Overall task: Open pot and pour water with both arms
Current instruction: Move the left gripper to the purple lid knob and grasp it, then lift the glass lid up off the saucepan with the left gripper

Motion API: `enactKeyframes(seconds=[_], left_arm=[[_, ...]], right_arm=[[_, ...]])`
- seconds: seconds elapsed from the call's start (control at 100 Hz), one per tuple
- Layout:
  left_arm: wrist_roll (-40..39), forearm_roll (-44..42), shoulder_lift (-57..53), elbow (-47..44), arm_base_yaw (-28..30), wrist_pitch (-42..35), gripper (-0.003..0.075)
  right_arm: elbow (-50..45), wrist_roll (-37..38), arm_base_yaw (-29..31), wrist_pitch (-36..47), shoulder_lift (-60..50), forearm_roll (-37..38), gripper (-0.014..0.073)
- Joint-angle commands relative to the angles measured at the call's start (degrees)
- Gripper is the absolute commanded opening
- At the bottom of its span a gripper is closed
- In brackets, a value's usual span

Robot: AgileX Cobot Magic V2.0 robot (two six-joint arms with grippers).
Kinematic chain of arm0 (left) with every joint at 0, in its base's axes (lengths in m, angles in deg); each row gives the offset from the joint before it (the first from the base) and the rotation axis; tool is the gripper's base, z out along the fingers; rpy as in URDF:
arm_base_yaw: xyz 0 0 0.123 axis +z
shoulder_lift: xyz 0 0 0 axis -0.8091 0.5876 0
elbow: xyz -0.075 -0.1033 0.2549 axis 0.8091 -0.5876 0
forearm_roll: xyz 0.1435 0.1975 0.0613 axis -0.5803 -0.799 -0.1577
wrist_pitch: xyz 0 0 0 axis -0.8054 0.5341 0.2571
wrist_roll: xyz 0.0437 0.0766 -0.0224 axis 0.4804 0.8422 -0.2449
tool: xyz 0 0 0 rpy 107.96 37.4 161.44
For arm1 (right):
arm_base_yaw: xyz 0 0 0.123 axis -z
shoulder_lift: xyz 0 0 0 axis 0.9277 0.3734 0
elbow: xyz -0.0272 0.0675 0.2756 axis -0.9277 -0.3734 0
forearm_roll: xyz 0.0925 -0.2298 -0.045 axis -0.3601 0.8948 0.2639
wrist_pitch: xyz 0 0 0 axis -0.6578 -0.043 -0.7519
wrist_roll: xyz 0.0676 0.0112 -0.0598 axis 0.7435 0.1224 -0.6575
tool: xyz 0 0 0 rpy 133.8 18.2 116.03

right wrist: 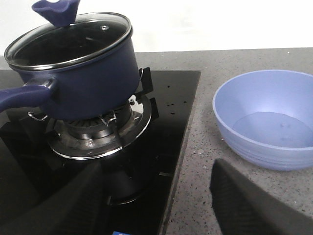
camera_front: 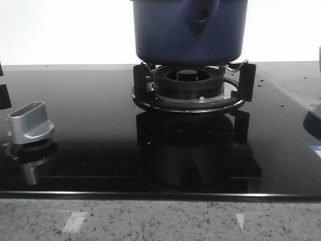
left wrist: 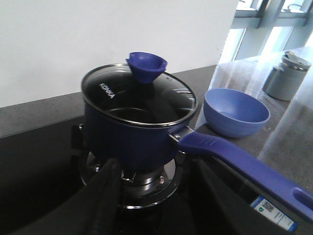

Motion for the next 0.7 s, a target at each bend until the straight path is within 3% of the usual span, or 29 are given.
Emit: enactKeyframes(seconds=[0.0, 0.15, 0.46, 0.69], left_arm=[[2.14, 1.88, 5.08, 4.66, -3.20, -4.72, 0.0374], [3.94, 1.46, 14.24, 10.51, -6.14, -8.33, 0.0482], [6.94, 1.61, 28.67, 23.68, -6.26, -9.52, 0.0484], [7.04, 1.82, 34.84, 30.23, -6.00, -9.52, 0.0484]], right_arm=[[1.98, -0.56, 0.03, 4.29, 0.96, 0.25, 0.0456], [1.98, -0.56, 0.03, 4.37, 0.96, 0.46, 0.0456], [1.98, -0.56, 0.03, 4.03, 1.51, 4.65, 0.0455], [4.28, -0.07, 0.03, 3.82, 8.74, 4.86, 0.0455]])
